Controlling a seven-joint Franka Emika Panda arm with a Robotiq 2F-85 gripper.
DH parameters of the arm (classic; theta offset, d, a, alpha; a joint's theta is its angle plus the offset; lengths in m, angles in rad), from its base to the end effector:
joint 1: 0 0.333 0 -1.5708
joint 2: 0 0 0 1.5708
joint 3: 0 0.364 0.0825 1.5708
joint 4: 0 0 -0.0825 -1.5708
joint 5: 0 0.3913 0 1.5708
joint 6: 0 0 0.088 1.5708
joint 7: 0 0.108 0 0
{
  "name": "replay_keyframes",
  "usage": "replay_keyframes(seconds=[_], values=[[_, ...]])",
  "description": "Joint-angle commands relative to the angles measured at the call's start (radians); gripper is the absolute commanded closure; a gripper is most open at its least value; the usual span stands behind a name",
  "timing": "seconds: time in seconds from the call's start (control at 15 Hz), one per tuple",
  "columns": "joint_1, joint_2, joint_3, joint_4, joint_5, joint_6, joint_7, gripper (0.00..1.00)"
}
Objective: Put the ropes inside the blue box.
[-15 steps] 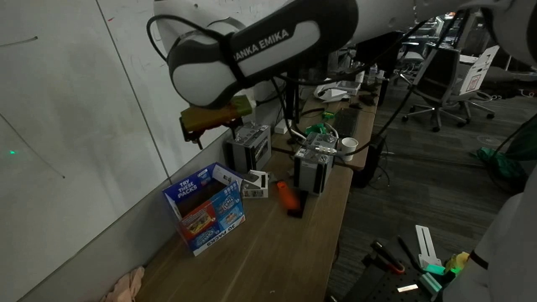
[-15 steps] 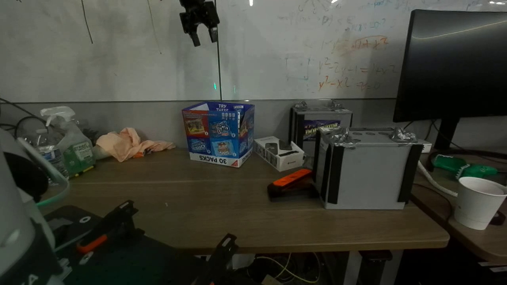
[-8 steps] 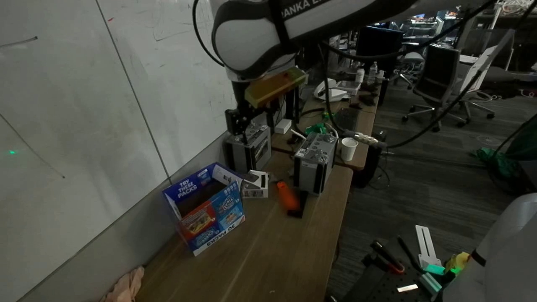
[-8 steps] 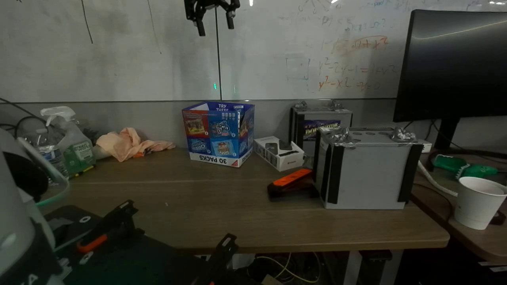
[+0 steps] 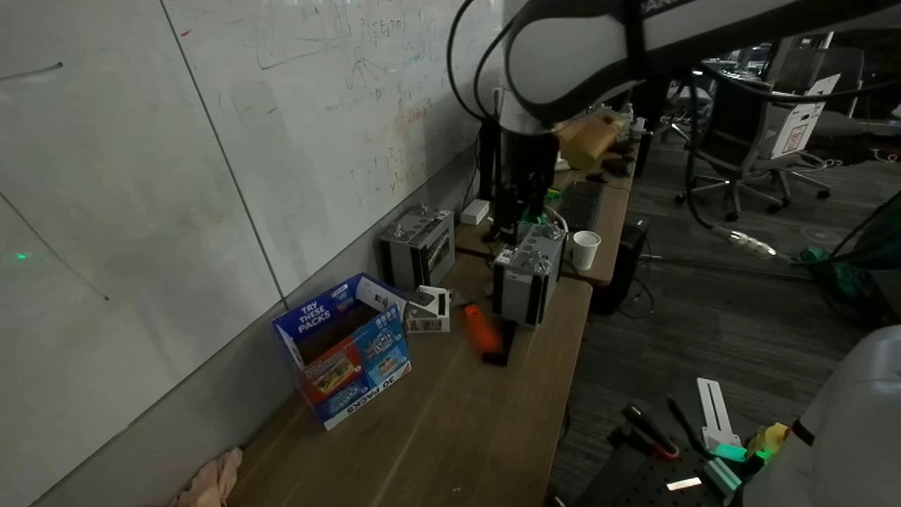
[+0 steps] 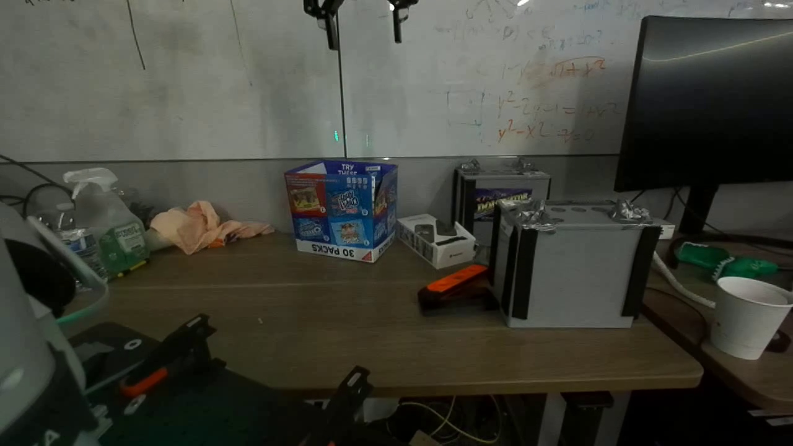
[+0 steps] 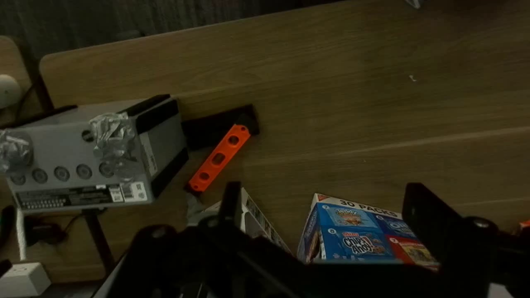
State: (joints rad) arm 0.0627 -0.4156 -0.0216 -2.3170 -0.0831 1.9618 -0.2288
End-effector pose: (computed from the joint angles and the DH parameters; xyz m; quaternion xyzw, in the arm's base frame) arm 0.4198 0.0107 0.5480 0.9877 0.1497 0.0269 0.0372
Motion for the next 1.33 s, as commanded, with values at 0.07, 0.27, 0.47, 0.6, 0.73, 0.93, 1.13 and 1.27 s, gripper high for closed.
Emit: replay_keyframes(seconds=[0.07, 0.27, 0.47, 0.6, 0.73, 0.93, 1.13, 1.27], values=[[-0.043, -0.29, -0.09, -0.199, 0.129, -0.061, 0.026, 0.0], [-0.077, -0.373, -0.104, -0.239, 0.172, -0.098, 0.08, 0.0], [-0.098, -0.438, -0.092, -0.276, 0.168, -0.109, 0.111, 0.0], [-0.113, -0.454, -0.072, -0.29, 0.141, -0.136, 0.144, 0.0], [-0.126, -0.473, -0.054, -0.305, 0.122, -0.155, 0.182, 0.0], [-0.134, -0.494, -0.037, -0.324, 0.111, -0.167, 0.214, 0.0], [-0.14, -0.502, -0.028, -0.337, 0.102, -0.172, 0.232, 0.0], [-0.147, -0.506, -0.024, -0.339, 0.086, -0.188, 0.24, 0.0]])
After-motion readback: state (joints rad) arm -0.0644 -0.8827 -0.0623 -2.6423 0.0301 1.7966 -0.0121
